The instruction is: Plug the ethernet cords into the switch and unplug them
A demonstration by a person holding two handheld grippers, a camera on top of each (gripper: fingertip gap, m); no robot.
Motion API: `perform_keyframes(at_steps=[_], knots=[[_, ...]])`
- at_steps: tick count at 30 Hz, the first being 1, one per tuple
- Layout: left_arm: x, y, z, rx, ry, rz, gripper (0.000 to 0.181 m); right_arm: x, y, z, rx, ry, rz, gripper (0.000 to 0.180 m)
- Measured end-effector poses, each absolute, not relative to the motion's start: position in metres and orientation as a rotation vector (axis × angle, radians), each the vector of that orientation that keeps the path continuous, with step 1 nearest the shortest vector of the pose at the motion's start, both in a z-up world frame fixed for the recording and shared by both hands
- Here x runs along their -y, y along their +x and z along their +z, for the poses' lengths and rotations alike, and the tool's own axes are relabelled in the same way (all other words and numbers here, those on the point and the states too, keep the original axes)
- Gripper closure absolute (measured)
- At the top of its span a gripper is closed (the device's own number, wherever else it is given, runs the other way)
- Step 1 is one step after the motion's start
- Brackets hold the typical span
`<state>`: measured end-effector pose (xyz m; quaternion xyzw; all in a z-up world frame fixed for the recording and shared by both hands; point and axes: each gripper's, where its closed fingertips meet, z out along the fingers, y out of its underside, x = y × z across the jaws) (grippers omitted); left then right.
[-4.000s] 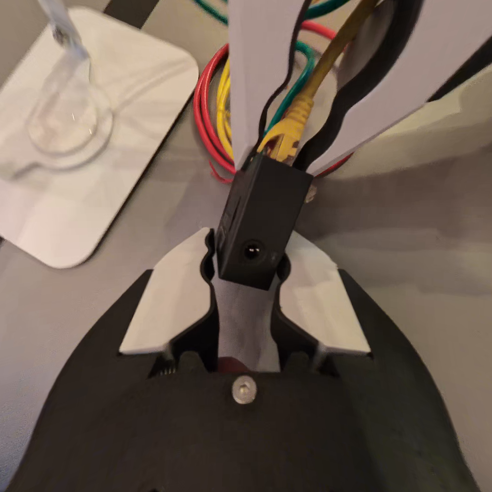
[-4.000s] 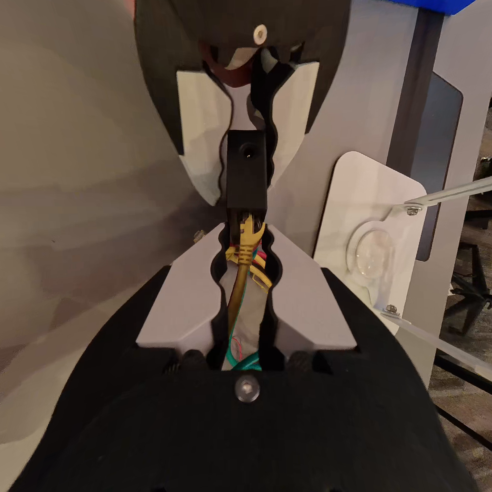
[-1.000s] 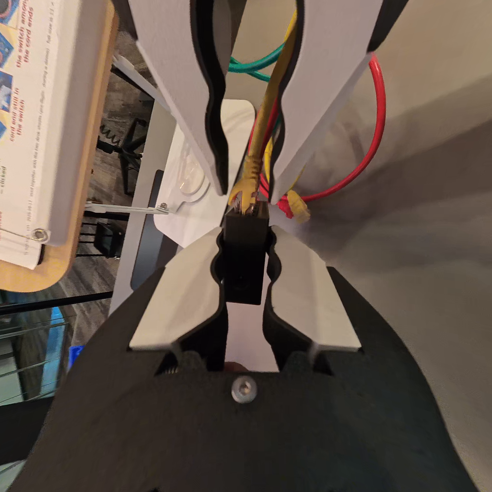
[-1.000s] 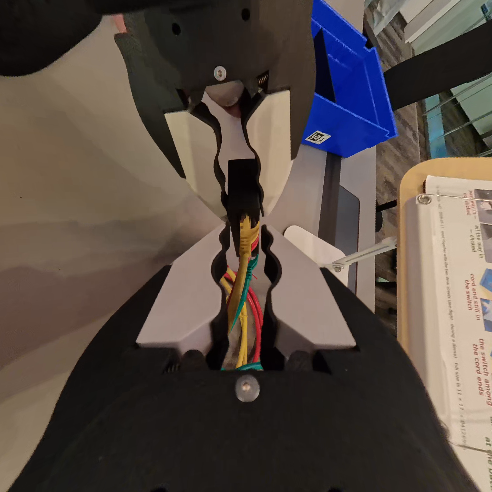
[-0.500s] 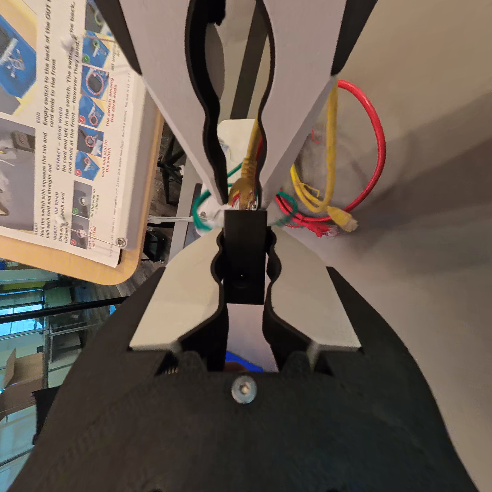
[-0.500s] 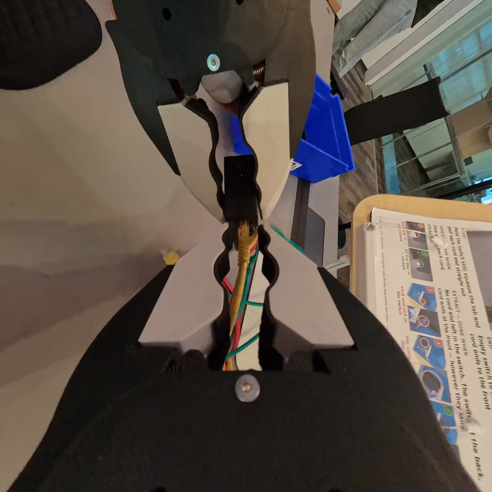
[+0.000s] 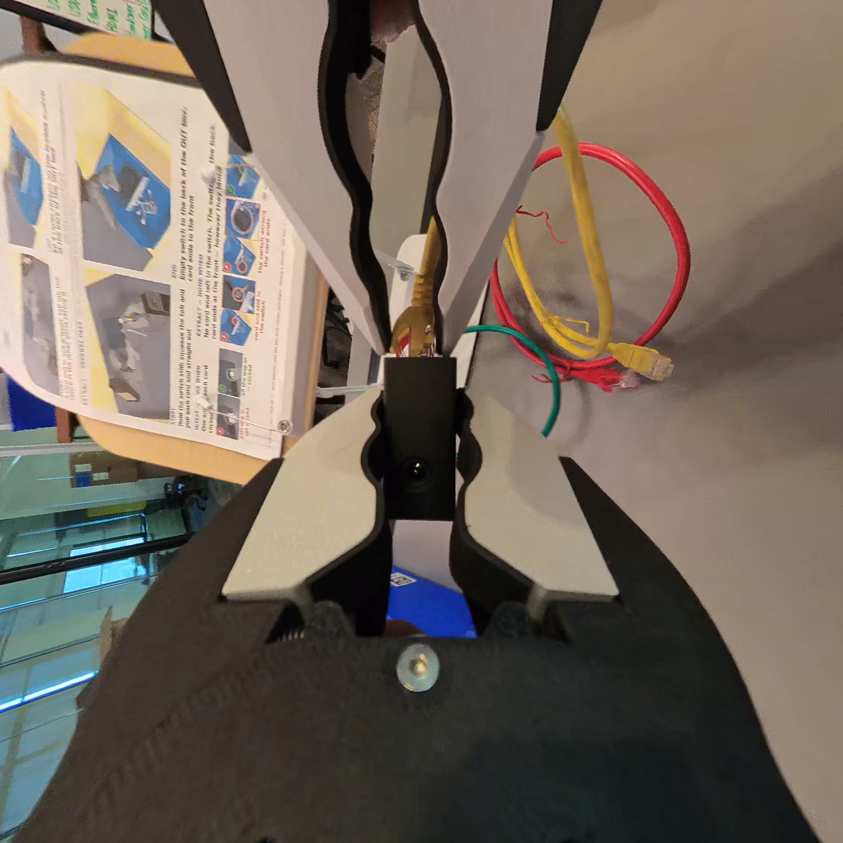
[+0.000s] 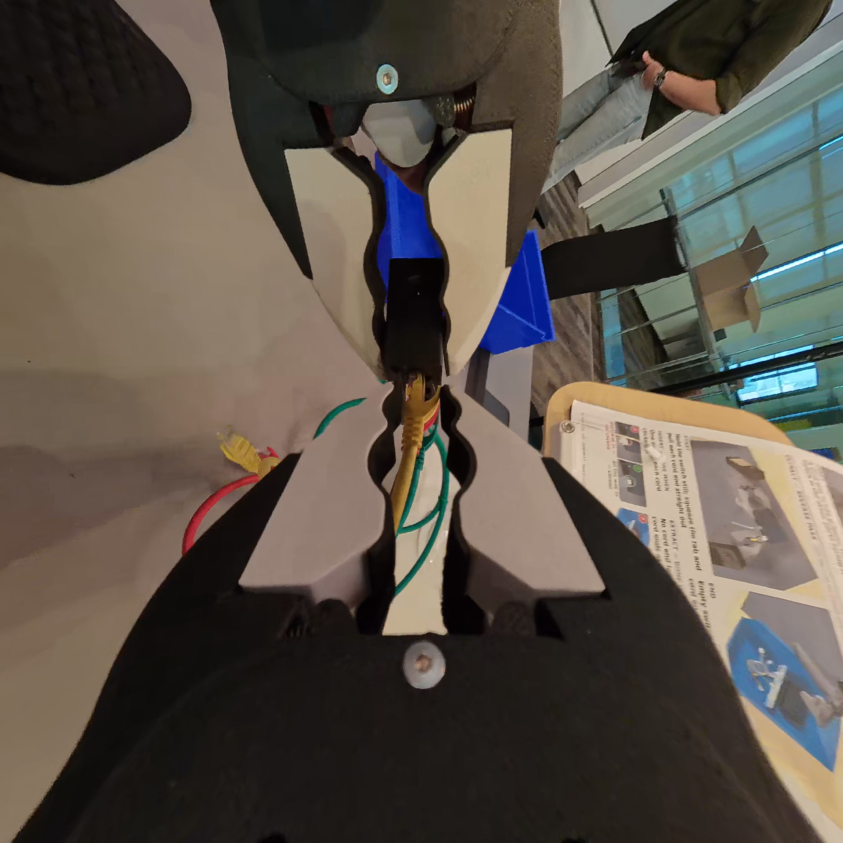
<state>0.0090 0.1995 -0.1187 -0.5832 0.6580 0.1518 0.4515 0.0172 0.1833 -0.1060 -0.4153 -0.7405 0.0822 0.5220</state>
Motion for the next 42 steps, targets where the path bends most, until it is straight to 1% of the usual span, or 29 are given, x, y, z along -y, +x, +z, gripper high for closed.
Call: perform_keyframes(at_steps=[4, 8, 15, 28, 31, 34, 36, 37, 42], knots=[[-0.19, 0.01, -0.097, -1.631, -1.373, 0.434, 0.154, -0.172, 0.018, -0.086, 1.745, -0.951, 0.178, 0.164], [-0.18, 0.015, -0.079, -1.629, -1.312, 0.449, 0.154, -0.161, 0.022, -0.068, 1.734, -0.923, 0.114, 0.168], [-0.163, 0.021, -0.057, -1.646, -1.233, 0.454, 0.153, -0.143, 0.027, -0.047, 1.721, -0.901, 0.05, 0.168], [-0.155, 0.024, -0.047, -1.655, -1.218, 0.439, 0.154, -0.134, 0.029, -0.037, 1.71, -0.952, 0.047, 0.168], [-0.154, 0.026, -0.049, -1.68, -1.212, 0.433, 0.154, -0.132, 0.031, -0.037, 1.727, -0.922, 0.053, 0.167], [-0.151, 0.028, -0.05, -1.697, -1.201, 0.422, 0.154, -0.129, 0.036, -0.033, 1.728, -0.9, 0.052, 0.161], [-0.148, 0.03, -0.048, -1.7, -1.185, 0.411, 0.154, -0.125, 0.037, -0.032, 1.744, -0.876, 0.029, 0.164], [-0.147, 0.031, -0.048, -1.707, -1.177, 0.408, 0.154, -0.122, 0.038, -0.033, 1.761, -0.863, 0.028, 0.169], [-0.142, 0.034, -0.047, -1.728, -1.139, 0.425, 0.154, -0.116, 0.041, -0.034, 1.788, -0.858, 0.037, 0.169]])
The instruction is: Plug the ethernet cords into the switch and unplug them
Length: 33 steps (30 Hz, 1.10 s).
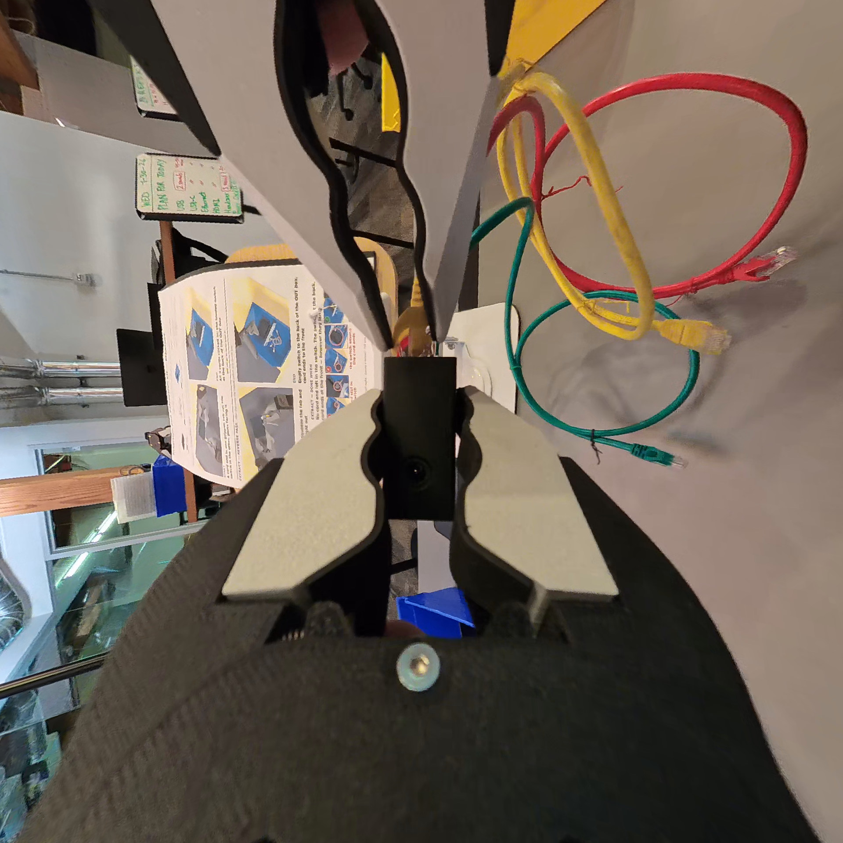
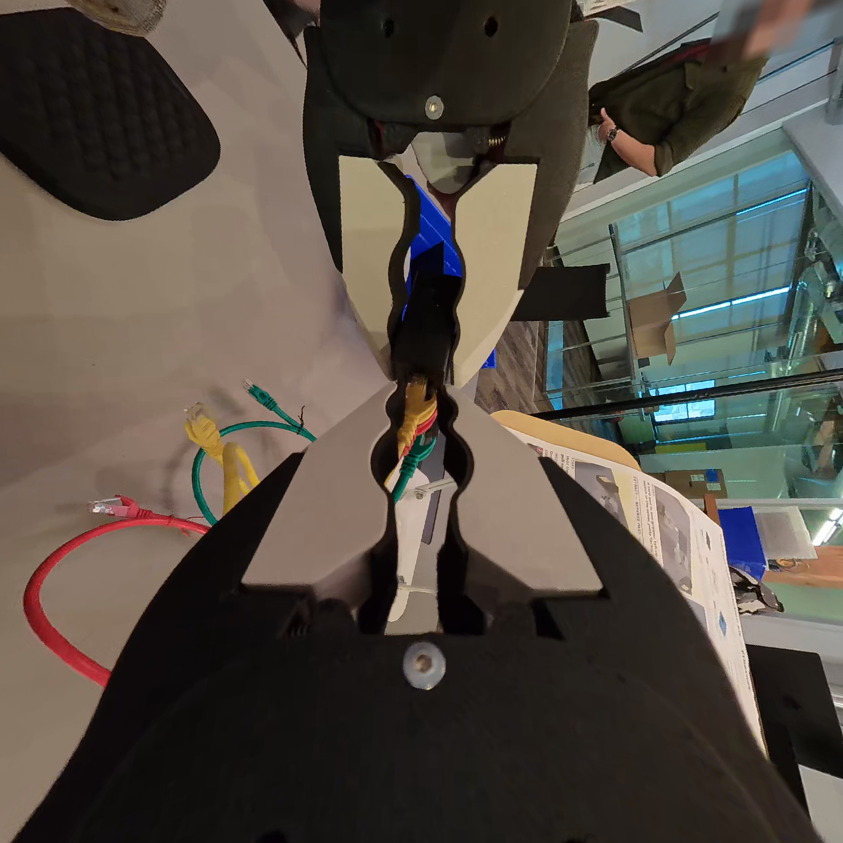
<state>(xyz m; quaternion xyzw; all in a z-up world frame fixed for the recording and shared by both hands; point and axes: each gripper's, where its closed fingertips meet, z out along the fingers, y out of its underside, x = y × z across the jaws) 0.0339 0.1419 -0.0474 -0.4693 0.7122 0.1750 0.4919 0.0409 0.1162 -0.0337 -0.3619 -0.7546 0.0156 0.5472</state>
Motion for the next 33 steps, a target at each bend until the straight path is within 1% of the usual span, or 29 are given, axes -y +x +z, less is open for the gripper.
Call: perform_keyframes(at_steps=[3, 8, 23, 25, 33], knots=[[-0.14, 0.035, -0.045, -1.731, -1.123, 0.432, 0.154, -0.115, 0.042, -0.032, 1.787, -0.861, 0.035, 0.166], [-0.137, 0.037, -0.043, -1.739, -1.103, 0.448, 0.154, -0.113, 0.044, -0.032, 1.794, -0.861, 0.04, 0.167], [-0.142, 0.036, -0.051, -1.737, -1.13, 0.447, 0.154, -0.117, 0.043, -0.043, 1.812, -0.971, 0.094, 0.172], [-0.143, 0.035, -0.052, -1.735, -1.142, 0.442, 0.154, -0.117, 0.043, -0.044, 1.814, -0.973, 0.1, 0.175], [-0.145, 0.033, -0.048, -1.715, -1.15, 0.434, 0.154, -0.119, 0.041, -0.037, 1.779, -0.938, 0.153, 0.174]])
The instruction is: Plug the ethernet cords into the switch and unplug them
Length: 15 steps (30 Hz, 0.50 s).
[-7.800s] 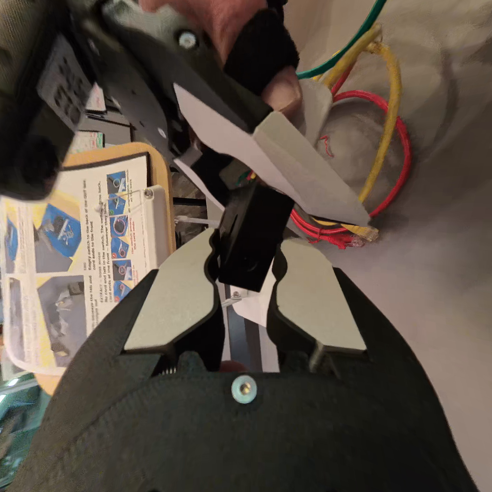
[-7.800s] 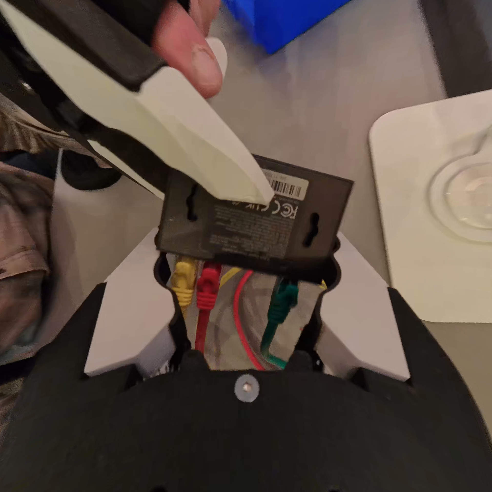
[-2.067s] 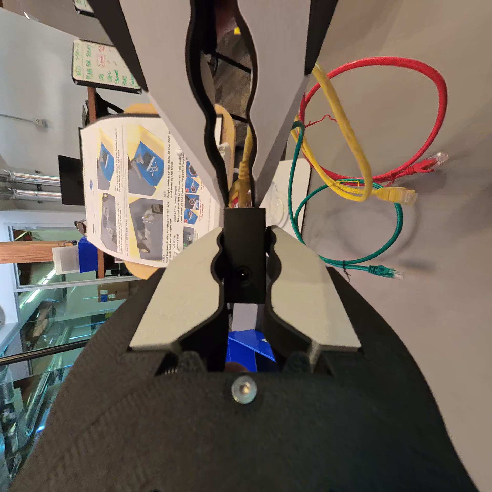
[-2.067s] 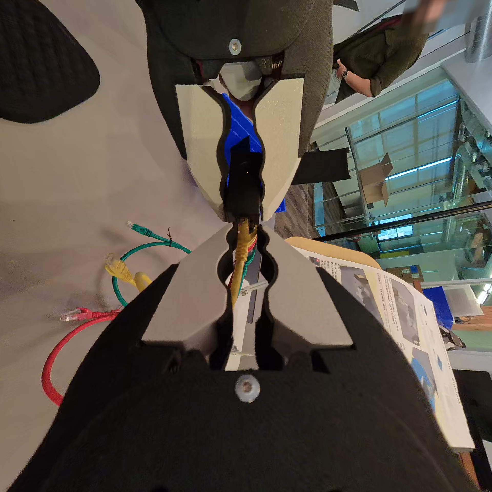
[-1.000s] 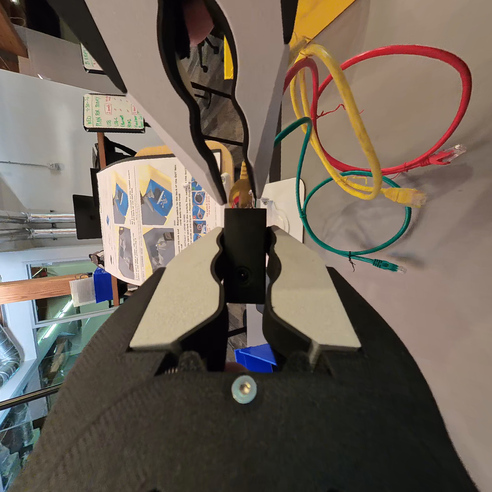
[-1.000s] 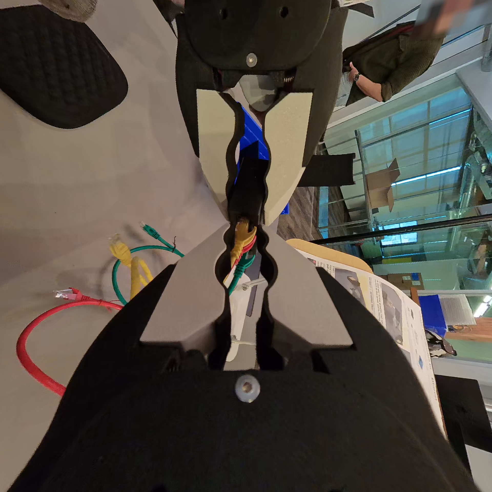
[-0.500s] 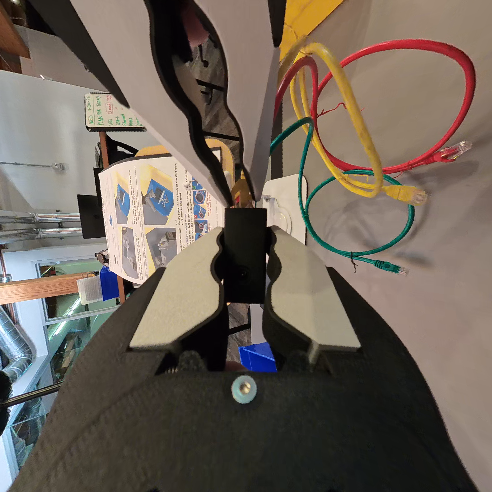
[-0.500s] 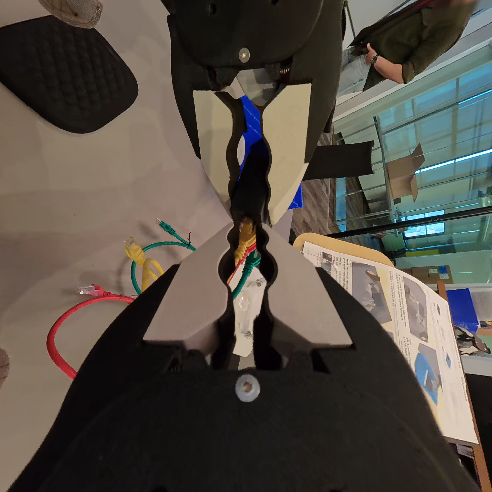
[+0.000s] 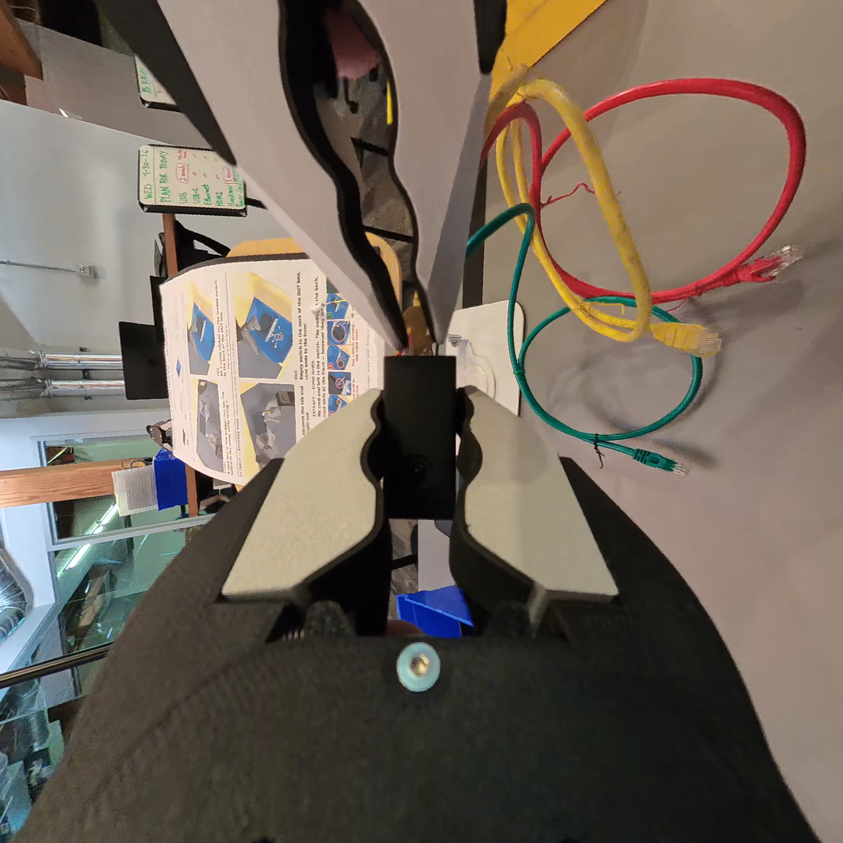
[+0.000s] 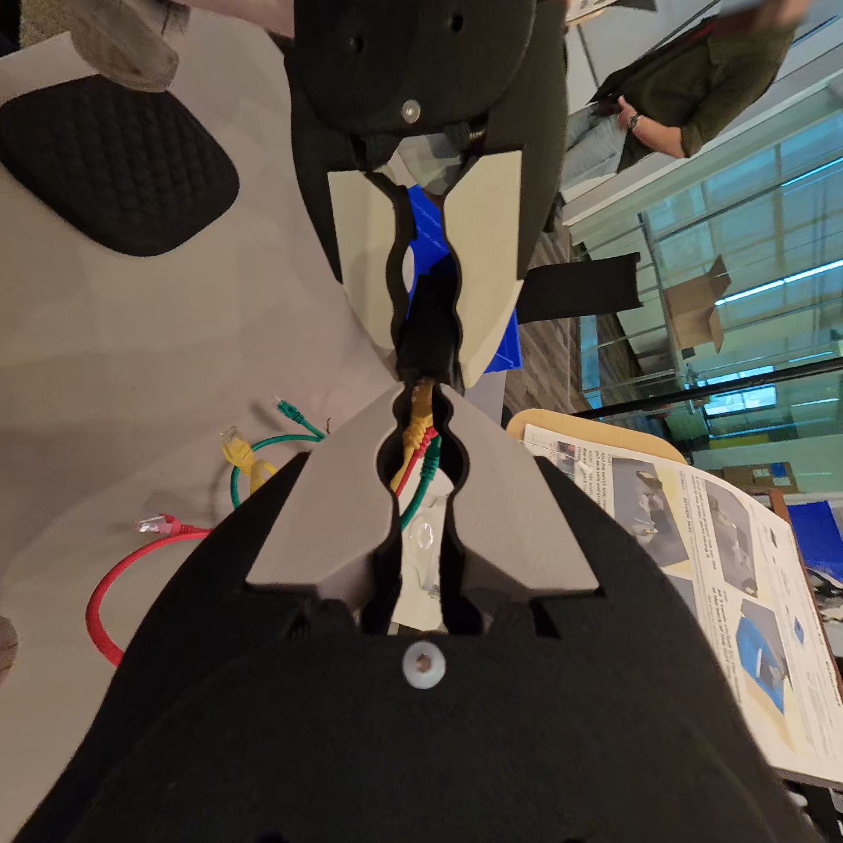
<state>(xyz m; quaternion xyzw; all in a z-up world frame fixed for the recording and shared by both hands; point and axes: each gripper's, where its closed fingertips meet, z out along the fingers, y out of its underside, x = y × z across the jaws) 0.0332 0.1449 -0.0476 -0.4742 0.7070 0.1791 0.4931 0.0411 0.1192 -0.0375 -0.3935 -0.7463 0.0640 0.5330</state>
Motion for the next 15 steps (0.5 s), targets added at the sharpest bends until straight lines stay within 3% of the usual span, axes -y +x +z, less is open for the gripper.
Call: perform_keyframes(at_steps=[6, 15], knots=[[-0.1432, 0.0345, -0.0502, -1.724, -1.15, 0.425, 0.154, -0.1225, 0.0473, -0.0332, 1.754, -0.952, 0.107, 0.158], [-0.1434, 0.038, -0.0483, -1.72, -1.139, 0.438, 0.154, -0.1209, 0.0471, -0.0398, 1.787, -0.946, 0.127, 0.168]])
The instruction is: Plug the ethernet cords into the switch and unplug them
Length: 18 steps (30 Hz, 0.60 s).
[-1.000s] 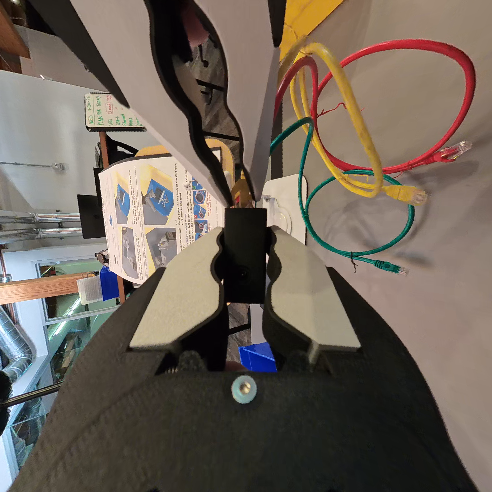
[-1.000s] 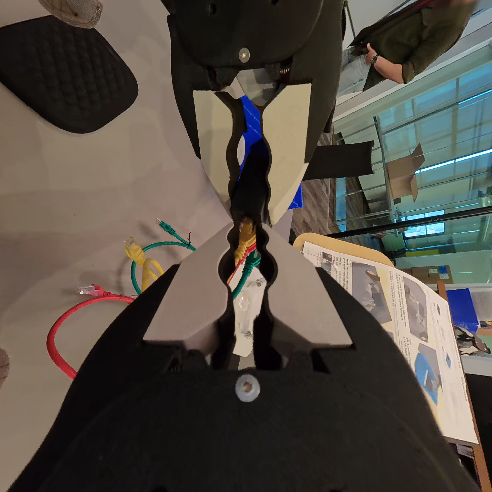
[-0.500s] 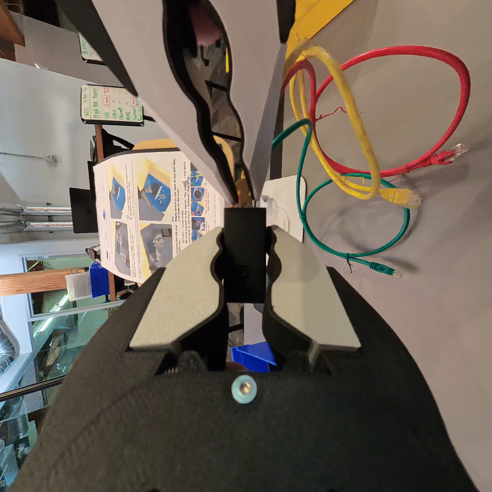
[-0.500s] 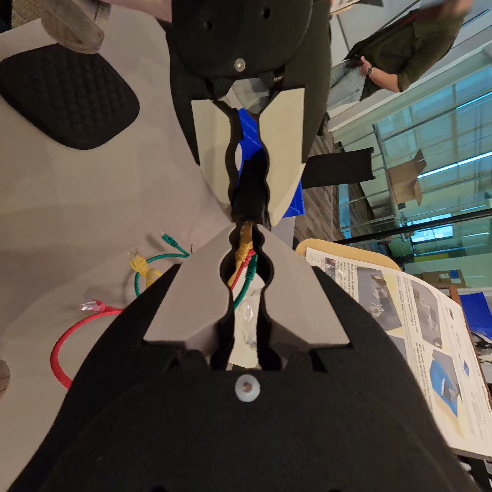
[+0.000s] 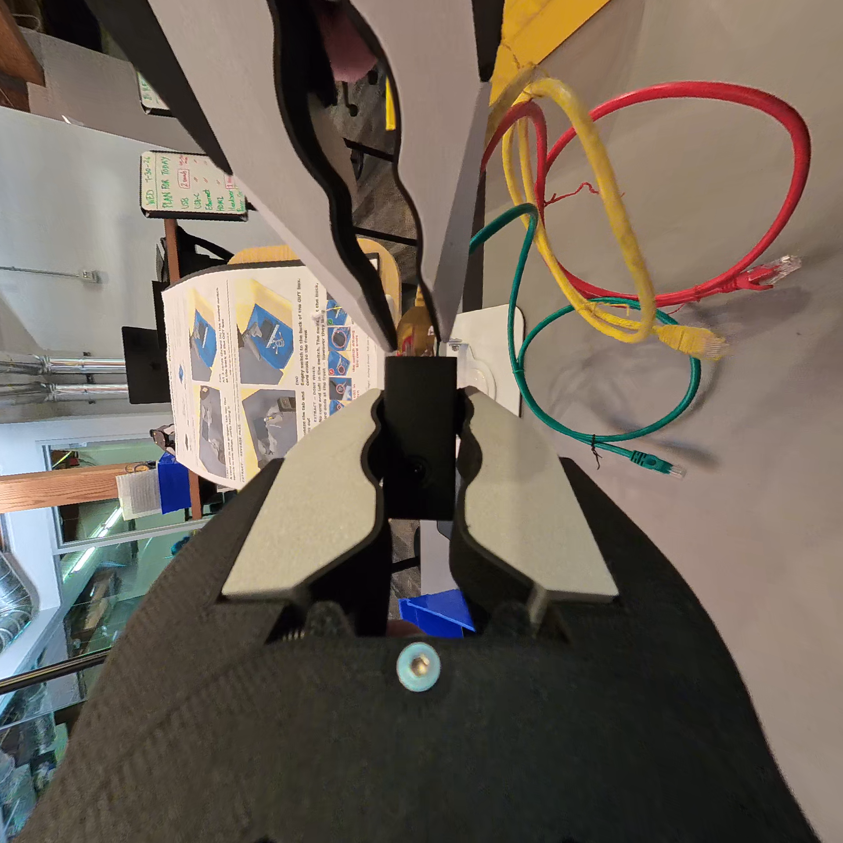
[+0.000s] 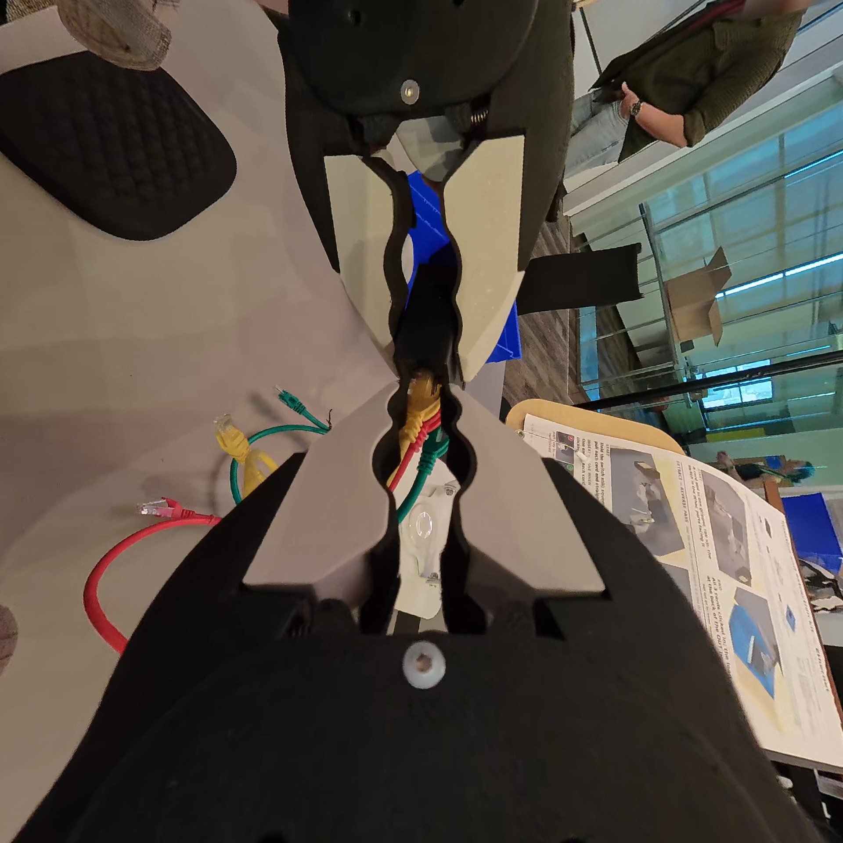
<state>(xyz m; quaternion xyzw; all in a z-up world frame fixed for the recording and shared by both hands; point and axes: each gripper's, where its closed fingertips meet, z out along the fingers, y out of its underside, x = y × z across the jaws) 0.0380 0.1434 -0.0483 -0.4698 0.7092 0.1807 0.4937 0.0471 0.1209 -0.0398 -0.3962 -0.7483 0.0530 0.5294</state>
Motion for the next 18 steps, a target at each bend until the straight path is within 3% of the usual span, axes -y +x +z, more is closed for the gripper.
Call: perform_keyframes(at_steps=[18], knots=[[-0.145, 0.039, -0.061, -1.735, -1.17, 0.363, 0.153, -0.123, 0.048, -0.051, 1.821, -1.029, 0.126, 0.17]])
